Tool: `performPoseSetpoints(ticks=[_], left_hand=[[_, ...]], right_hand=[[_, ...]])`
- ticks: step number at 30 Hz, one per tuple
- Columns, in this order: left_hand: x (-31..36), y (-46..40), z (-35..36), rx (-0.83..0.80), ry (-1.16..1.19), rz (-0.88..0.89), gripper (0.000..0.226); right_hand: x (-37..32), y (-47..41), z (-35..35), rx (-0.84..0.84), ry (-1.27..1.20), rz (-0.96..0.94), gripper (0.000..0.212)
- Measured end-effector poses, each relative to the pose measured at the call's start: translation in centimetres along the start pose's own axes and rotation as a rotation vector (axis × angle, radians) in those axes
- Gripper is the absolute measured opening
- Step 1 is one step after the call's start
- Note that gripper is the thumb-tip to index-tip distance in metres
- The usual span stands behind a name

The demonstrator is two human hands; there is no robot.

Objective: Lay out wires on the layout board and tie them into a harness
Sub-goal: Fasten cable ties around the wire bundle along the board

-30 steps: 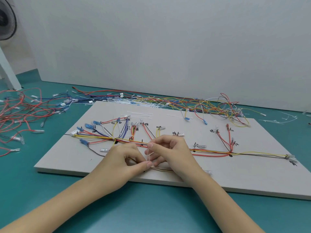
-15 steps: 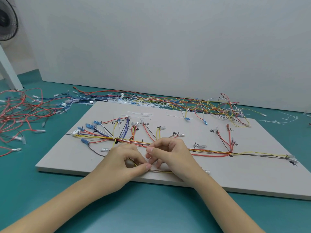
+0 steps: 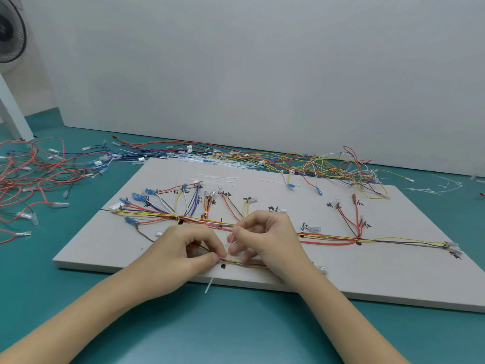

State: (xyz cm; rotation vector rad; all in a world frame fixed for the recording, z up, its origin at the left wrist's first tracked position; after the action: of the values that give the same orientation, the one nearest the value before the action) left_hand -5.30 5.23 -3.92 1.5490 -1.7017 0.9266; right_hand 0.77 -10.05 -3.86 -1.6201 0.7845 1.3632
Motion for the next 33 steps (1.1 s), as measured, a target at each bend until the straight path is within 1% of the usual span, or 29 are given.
performPoseSetpoints(ticks=[3, 7, 13, 16, 21, 23, 26, 29, 33], left_hand=[[0.3, 0.1, 0.0, -0.002, -0.036, 0.044, 0.026], [0.5, 0.4, 0.0, -0.005, -0.094, 0.089, 0.038], [0.8, 1.1, -0.5, 0.006, -0.324, 0.132, 0.032], [0.7, 1.5, -0.7, -0.034, -0.412, 0.137, 0.036], [0.3, 2.0, -0.7, -0.067, -0.474, 0.151, 0.034], [0.2, 2.0, -0.7, -0.068, -0.492, 0.162, 0.037], [0.2, 2.0, -0.7, -0.055, -0.524, 0.195, 0.04], [0.3, 2.0, -0.6, -0.023, -0.533, 0.217, 0.038], [1.0, 2.1, -0.2, 0.079, -0.515, 0.285, 0.03]], right_hand=[[0.0, -0.1, -0.3, 0.05, 0.009, 0.001, 0.01], [0.2, 0.0, -0.3, 0.051, 0.013, 0.02, 0.013], [0.4, -0.1, -0.1, 0.028, 0.003, 0.047, 0.008], [0.4, -0.3, 0.0, 0.015, 0.009, 0.059, 0.009], [0.5, -0.6, 0.2, 0.003, -0.001, 0.071, 0.011], [0.6, -0.6, 0.3, 0.009, 0.004, 0.065, 0.012], [0.7, -0.5, 0.5, 0.014, -0.005, 0.044, 0.01], [0.6, -0.5, 0.6, 0.01, -0.014, 0.034, 0.011], [0.7, -0.6, 0.6, 0.004, -0.024, 0.036, 0.009]])
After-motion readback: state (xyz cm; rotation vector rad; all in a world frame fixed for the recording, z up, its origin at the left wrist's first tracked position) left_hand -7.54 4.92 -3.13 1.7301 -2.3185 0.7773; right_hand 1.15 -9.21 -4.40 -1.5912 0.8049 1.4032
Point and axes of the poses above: each hand's wrist, its own y-axis away from the middle knuckle, its own z-axis out of the palm, x = y × z, the point moved 5 cm from there along -y, towards the middle knuckle, and after that the axes turned 9 degrees about -z, right-handed, at the moved point
